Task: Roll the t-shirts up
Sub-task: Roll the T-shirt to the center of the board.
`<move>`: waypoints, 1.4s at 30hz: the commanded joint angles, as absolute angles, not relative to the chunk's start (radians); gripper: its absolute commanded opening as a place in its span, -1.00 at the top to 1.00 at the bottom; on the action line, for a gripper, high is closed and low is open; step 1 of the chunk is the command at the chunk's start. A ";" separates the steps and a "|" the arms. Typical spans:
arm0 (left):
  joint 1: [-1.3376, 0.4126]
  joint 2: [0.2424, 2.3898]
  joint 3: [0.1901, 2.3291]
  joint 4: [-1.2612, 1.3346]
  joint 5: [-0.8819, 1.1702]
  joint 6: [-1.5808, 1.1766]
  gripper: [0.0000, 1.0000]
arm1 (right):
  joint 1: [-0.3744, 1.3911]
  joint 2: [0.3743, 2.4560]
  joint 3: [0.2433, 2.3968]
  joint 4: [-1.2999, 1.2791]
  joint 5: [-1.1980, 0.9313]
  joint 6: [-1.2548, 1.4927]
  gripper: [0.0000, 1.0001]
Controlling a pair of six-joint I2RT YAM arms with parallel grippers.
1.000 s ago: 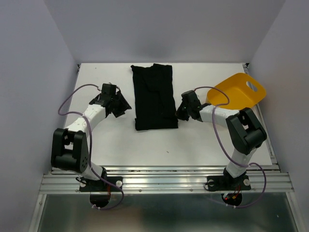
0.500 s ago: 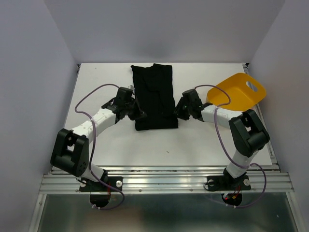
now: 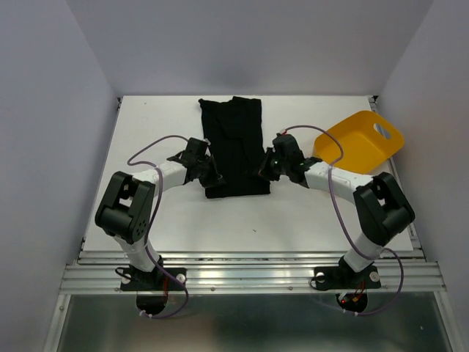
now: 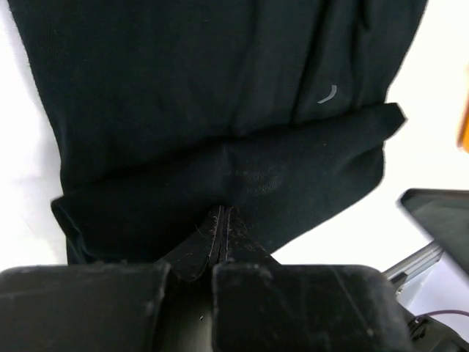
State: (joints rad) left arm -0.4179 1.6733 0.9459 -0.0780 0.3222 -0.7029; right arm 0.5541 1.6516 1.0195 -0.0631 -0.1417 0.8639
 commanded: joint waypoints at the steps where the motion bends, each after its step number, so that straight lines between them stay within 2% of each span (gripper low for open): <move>1: -0.417 1.695 0.956 -0.044 0.331 -0.672 1.00 | 0.572 1.742 1.058 -0.012 -0.227 0.873 0.97; 9: -0.417 1.720 0.923 -0.046 0.301 -0.654 1.00 | 0.572 1.853 1.002 0.034 -0.118 0.873 0.99; 14: -0.436 1.625 0.955 -0.076 0.276 -0.589 1.00 | 0.572 1.748 0.979 0.026 -0.127 0.859 0.99; 20: -0.451 1.528 0.991 -0.120 0.279 -0.589 1.00 | 0.600 1.700 1.066 0.020 -0.173 0.853 0.99; 26: -0.453 1.551 0.937 -0.014 0.386 -0.687 1.00 | 0.623 1.820 1.137 0.095 -0.238 0.906 0.99; 32: -0.453 1.641 0.867 0.067 0.376 -0.746 1.00 | 0.632 1.930 1.105 0.133 -0.250 0.943 0.99; 37: -0.453 1.684 0.847 0.074 0.348 -0.726 1.00 | 0.632 1.933 1.043 0.123 -0.193 0.945 0.99; 42: -0.451 1.606 0.859 0.025 0.307 -0.695 1.00 | 0.632 1.850 1.028 0.095 -0.163 0.925 0.99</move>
